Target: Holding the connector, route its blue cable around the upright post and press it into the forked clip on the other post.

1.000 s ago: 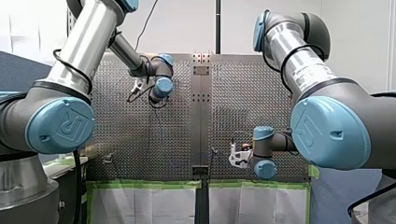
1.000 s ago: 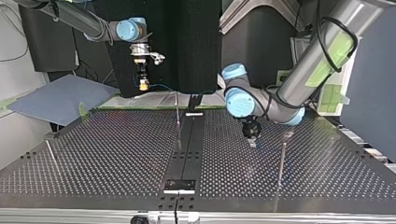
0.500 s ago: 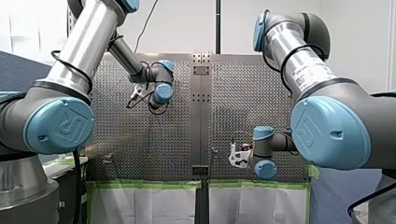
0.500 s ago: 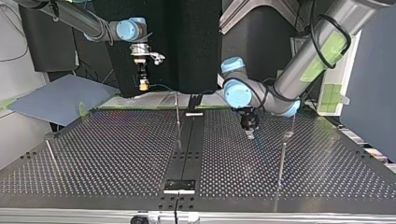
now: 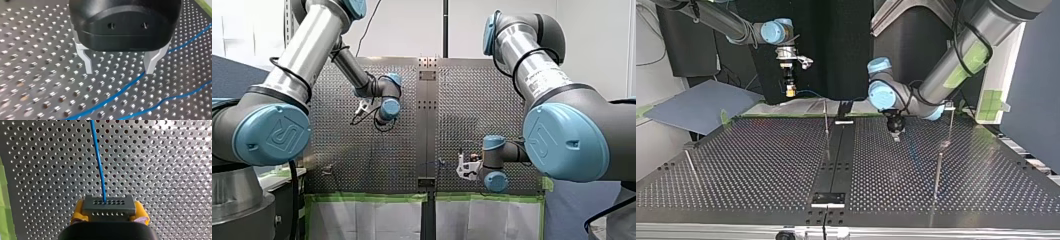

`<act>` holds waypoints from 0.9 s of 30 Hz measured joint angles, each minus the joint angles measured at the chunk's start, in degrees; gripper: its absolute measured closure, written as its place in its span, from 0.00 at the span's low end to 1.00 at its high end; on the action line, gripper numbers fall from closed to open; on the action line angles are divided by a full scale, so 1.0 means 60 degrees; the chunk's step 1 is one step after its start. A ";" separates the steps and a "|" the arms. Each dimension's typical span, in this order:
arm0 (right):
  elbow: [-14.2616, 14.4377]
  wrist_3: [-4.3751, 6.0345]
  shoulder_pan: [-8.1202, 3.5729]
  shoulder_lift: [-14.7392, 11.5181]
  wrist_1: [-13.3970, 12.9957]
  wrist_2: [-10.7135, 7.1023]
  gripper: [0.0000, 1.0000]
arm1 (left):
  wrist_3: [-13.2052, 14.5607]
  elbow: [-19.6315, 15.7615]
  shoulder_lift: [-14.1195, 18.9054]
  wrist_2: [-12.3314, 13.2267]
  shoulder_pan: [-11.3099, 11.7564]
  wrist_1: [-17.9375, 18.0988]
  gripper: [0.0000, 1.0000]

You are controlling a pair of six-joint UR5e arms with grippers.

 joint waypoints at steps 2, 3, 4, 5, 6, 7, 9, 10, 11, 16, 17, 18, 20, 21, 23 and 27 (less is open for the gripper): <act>0.0000 0.0018 0.0002 0.0000 -0.0013 -0.0001 1.00 | -0.0027 -0.0005 -0.0161 -0.0017 -0.0015 0.0093 0.00; 0.0000 0.0027 0.0002 0.0000 -0.0017 -0.0001 1.00 | -0.0054 -0.0008 -0.0267 -0.0022 -0.0021 0.0166 0.00; 0.0000 0.0032 0.0002 0.0002 -0.0020 -0.0002 1.00 | -0.0071 -0.0008 -0.0344 -0.0026 -0.0024 0.0225 0.00; -0.0001 0.0038 0.0004 0.0002 -0.0023 -0.0006 1.00 | -0.0084 -0.0009 -0.0419 -0.0029 -0.0021 0.0282 0.00; 0.0000 0.0042 0.0005 0.0003 -0.0024 -0.0008 1.00 | -0.0097 -0.0009 -0.0517 -0.0029 -0.0009 0.0341 0.00; -0.0001 0.0043 0.0006 0.0003 -0.0025 -0.0010 1.00 | -0.0105 -0.0010 -0.0589 -0.0029 0.0005 0.0368 0.00; -0.0001 0.0048 0.0007 0.0004 -0.0026 -0.0013 1.00 | -0.0131 -0.0011 -0.0749 -0.0037 0.0042 0.0392 0.00; -0.0001 0.0048 0.0006 0.0006 -0.0024 -0.0014 1.00 | -0.0146 -0.0011 -0.0804 -0.0042 0.0056 0.0396 0.00; -0.0001 0.0049 0.0009 0.0006 -0.0021 -0.0015 1.00 | -0.0163 -0.0012 -0.0843 -0.0046 0.0068 0.0399 0.00; -0.0001 0.0042 0.0028 0.0004 -0.0009 -0.0016 1.00 | -0.0211 -0.0012 -0.0930 -0.0039 0.0122 0.0504 0.00; 0.0000 0.0041 0.0031 0.0003 -0.0006 -0.0016 1.00 | -0.0213 -0.0012 -0.0933 -0.0032 0.0135 0.0534 0.00; -0.0002 0.0039 0.0034 0.0002 -0.0004 -0.0016 1.00 | -0.0215 -0.0012 -0.0935 -0.0025 0.0153 0.0566 0.00; -0.0001 0.0040 0.0045 0.0001 -0.0004 -0.0016 1.00 | -0.0215 -0.0012 -0.0936 -0.0013 0.0179 0.0602 0.00; -0.0001 0.0040 0.0049 0.0001 -0.0006 -0.0016 1.00 | -0.0213 -0.0012 -0.0936 -0.0007 0.0191 0.0627 0.00; -0.0001 0.0045 0.0059 0.0001 -0.0009 -0.0016 1.00 | -0.0209 -0.0012 -0.0937 0.0020 0.0213 0.0680 0.00; -0.0003 0.0055 0.0076 0.0000 -0.0016 -0.0016 1.00 | -0.0205 -0.0012 -0.0940 0.0077 0.0245 0.0771 0.00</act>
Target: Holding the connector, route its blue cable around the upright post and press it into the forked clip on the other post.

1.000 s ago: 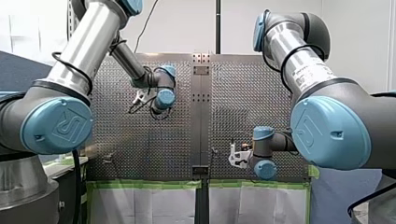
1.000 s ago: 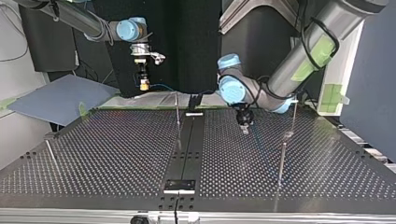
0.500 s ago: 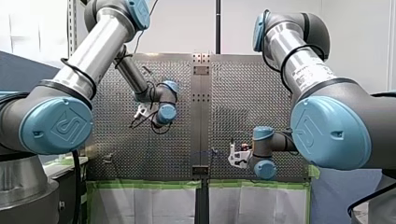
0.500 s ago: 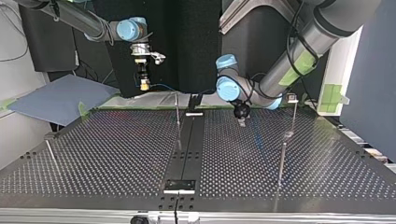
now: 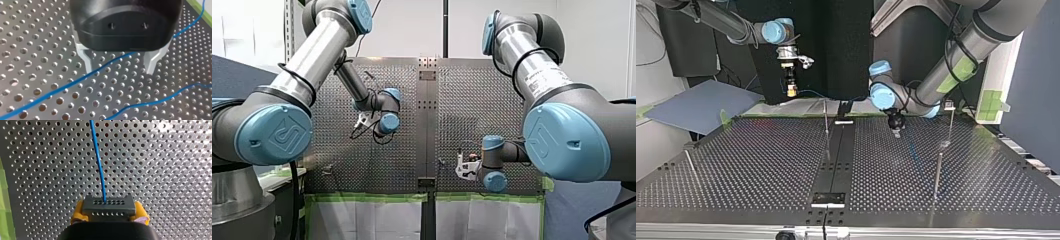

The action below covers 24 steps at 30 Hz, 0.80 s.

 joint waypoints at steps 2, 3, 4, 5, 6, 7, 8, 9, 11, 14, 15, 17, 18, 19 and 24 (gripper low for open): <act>0.0001 0.0006 0.0012 0.0000 -0.0006 0.0000 1.00 | -0.0007 0.0000 0.0000 0.0022 0.0028 0.0017 0.00; 0.0000 0.0007 0.0017 0.0000 -0.0007 0.0000 1.00 | -0.0018 0.0000 -0.0004 0.0042 0.0061 0.0025 0.00; 0.0001 0.0008 0.0023 0.0001 -0.0008 0.0000 1.00 | -0.0025 0.0000 -0.0013 0.0066 0.0081 0.0033 0.00; 0.0001 0.0010 0.0030 0.0002 -0.0010 0.0000 1.00 | -0.0030 0.0005 -0.0033 0.0092 0.0098 0.0038 0.00; 0.0002 0.0010 0.0035 0.0002 -0.0010 0.0000 1.00 | -0.0034 0.0028 -0.0074 0.0122 0.0114 0.0034 0.00; 0.0001 0.0011 0.0038 0.0002 -0.0011 0.0000 1.00 | -0.0035 0.0059 -0.0119 0.0133 0.0120 0.0021 0.00; 0.0001 0.0012 0.0041 0.0001 -0.0011 0.0000 1.00 | -0.0036 0.0105 -0.0178 0.0136 0.0120 -0.0008 0.00; 0.0002 0.0012 0.0042 0.0001 -0.0012 0.0000 1.00 | -0.0039 0.0167 -0.0268 0.0127 0.0109 -0.0063 0.00; 0.0002 0.0012 0.0043 0.0003 -0.0011 0.0000 1.00 | -0.0064 0.0235 -0.0426 0.0112 0.0086 -0.0100 0.00; 0.0003 0.0012 0.0045 0.0004 -0.0014 0.0000 1.00 | -0.0121 0.0298 -0.0717 0.0123 0.0051 -0.0048 0.00; 0.0003 0.0016 0.0046 0.0003 -0.0014 0.0000 1.00 | -0.0131 0.0330 -0.0799 0.0128 0.0049 -0.0031 0.00; 0.0003 0.0031 0.0053 0.0002 -0.0014 0.0000 1.00 | -0.0139 0.0380 -0.0875 0.0125 0.0069 -0.0021 0.00; 0.0003 0.0038 0.0055 0.0002 -0.0013 0.0000 1.00 | -0.0141 0.0402 -0.0901 0.0122 0.0093 -0.0023 0.00; 0.0003 0.0043 0.0056 0.0001 -0.0013 0.0000 1.00 | -0.0142 0.0411 -0.0915 0.0121 0.0112 -0.0025 0.00; 0.0003 0.0054 0.0057 0.0003 -0.0009 0.0000 1.00 | -0.0141 0.0434 -0.0942 0.0152 0.0192 -0.0019 0.00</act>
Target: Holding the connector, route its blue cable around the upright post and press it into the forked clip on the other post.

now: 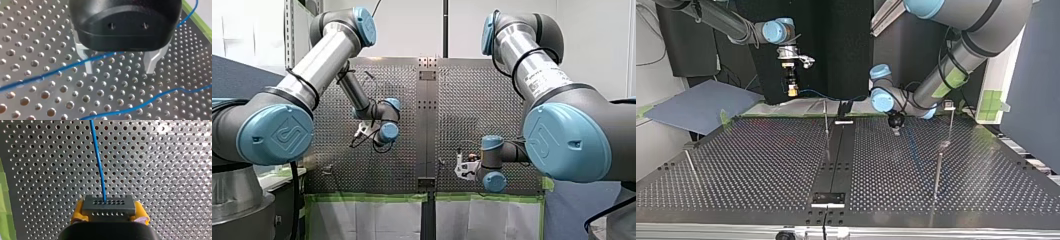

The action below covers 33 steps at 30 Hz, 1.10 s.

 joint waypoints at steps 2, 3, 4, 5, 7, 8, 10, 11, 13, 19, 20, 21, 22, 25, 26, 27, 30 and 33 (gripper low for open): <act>0.0000 0.0001 0.0008 -0.0001 0.0000 0.0000 1.00 | 0.0005 0.0003 -0.0019 0.0032 0.0007 0.0001 0.00; 0.0000 0.0002 0.0012 -0.0001 -0.0001 0.0001 1.00 | 0.0018 0.0024 -0.0059 0.0040 0.0005 -0.0016 0.00; 0.0001 0.0005 0.0017 -0.0001 -0.0001 0.0000 1.00 | 0.0039 0.0058 -0.0108 0.0039 -0.0004 -0.0052 0.00; 0.0000 0.0006 0.0022 -0.0002 0.0000 0.0000 1.00 | 0.0070 0.0108 -0.0169 0.0032 -0.0016 -0.0105 0.00; 0.0000 0.0005 0.0027 -0.0002 0.0005 0.0000 1.00 | 0.0149 0.0252 -0.0332 -0.0017 -0.0069 -0.0255 0.00; 0.0000 0.0004 0.0028 -0.0002 0.0008 0.0000 1.00 | 0.0174 0.0315 -0.0397 -0.0044 -0.0096 -0.0315 0.00; 0.0000 0.0004 0.0029 -0.0003 0.0014 0.0000 1.00 | 0.0209 0.0440 -0.0551 -0.0109 -0.0158 -0.0456 0.00; 0.0000 0.0004 0.0030 -0.0003 0.0015 0.0001 1.00 | 0.0216 0.0476 -0.0618 -0.0139 -0.0181 -0.0499 0.00; 0.0000 0.0009 0.0033 -0.0003 0.0012 0.0000 1.00 | 0.0227 0.0528 -0.0777 -0.0204 -0.0223 -0.0569 0.00; 0.0000 0.0016 0.0037 -0.0005 0.0006 0.0000 1.00 | 0.0248 0.0538 -0.1236 -0.0267 -0.0257 -0.0814 0.00; -0.0001 0.0016 0.0039 -0.0004 0.0009 0.0000 1.00 | 0.0251 0.0530 -0.1303 -0.0259 -0.0257 -0.0842 0.00; 0.0000 0.0016 0.0041 -0.0004 0.0009 0.0000 1.00 | 0.0254 0.0520 -0.1376 -0.0234 -0.0258 -0.0868 0.00; 0.0000 0.0017 0.0042 -0.0005 0.0011 0.0000 1.00 | 0.0256 0.0512 -0.1416 -0.0205 -0.0258 -0.0884 0.00; 0.0000 0.0017 0.0045 -0.0004 0.0023 0.0000 1.00 | 0.0297 0.0503 -0.1485 -0.0089 -0.0260 -0.0938 0.00; -0.0001 0.0017 0.0044 -0.0005 0.0029 0.0001 1.00 | 0.0325 0.0500 -0.1495 -0.0064 -0.0261 -0.0959 0.00; 0.0000 0.0017 0.0045 -0.0005 0.0033 0.0001 1.00 | 0.0364 0.0501 -0.1515 -0.0040 -0.0264 -0.0989 0.00; 0.0000 0.0017 0.0046 -0.0004 0.0034 0.0000 1.00 | 0.0483 0.0500 -0.1643 0.0023 -0.0281 -0.1110 0.00; 0.0000 0.0017 0.0046 -0.0003 0.0026 0.0000 1.00 | 0.0604 0.0495 -0.1842 0.0095 -0.0299 -0.1218 0.00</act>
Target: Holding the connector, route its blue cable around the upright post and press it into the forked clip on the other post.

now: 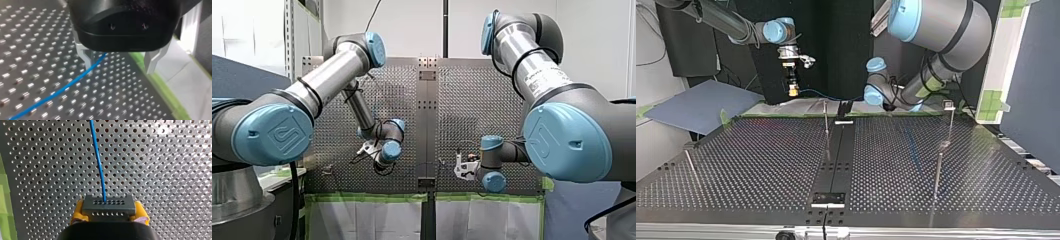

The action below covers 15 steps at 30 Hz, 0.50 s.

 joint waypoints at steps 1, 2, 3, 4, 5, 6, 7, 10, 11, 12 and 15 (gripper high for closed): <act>0.0000 0.0000 0.0001 0.0000 -0.0003 0.0001 1.00 | 0.0013 -0.0004 -0.0069 0.0013 -0.0008 -0.0020 0.00; 0.0000 0.0000 0.0000 0.0000 -0.0007 0.0001 1.00 | 0.0010 -0.0015 -0.0143 0.0026 -0.0015 -0.0031 0.00; 0.0000 0.0003 0.0000 0.0000 -0.0010 0.0000 1.00 | -0.0014 -0.0036 -0.0240 0.0056 -0.0032 -0.0026 0.00; 0.0000 0.0006 0.0000 0.0000 -0.0013 0.0000 1.00 | -0.0051 -0.0051 -0.0317 0.0098 -0.0052 -0.0012 0.00; 0.0000 0.0007 0.0000 0.0000 -0.0018 0.0000 1.00 | -0.0091 -0.0063 -0.0397 0.0153 -0.0074 0.0005 0.00; 0.0000 0.0007 0.0000 0.0000 -0.0021 0.0001 1.00 | -0.0144 -0.0071 -0.0486 0.0235 -0.0100 0.0030 0.00; 0.0000 0.0009 0.0000 0.0000 -0.0022 0.0001 1.00 | -0.0180 -0.0068 -0.0536 0.0298 -0.0120 0.0049 0.00; 0.0000 0.0013 0.0000 0.0000 -0.0026 0.0000 1.00 | -0.0297 -0.0048 -0.0618 0.0541 -0.0173 0.0139 0.00; 0.0001 0.0013 0.0001 0.0000 -0.0026 0.0001 1.00 | -0.0340 -0.0041 -0.0631 0.0611 -0.0186 0.0168 0.00; 0.0000 0.0013 0.0000 -0.0001 -0.0028 0.0000 1.00 | -0.0410 -0.0033 -0.0642 0.0705 -0.0199 0.0198 0.00; 0.0000 0.0015 0.0000 0.0002 -0.0028 0.0001 1.00 | -0.0632 -0.0025 -0.0647 0.0960 -0.0232 0.0234 0.00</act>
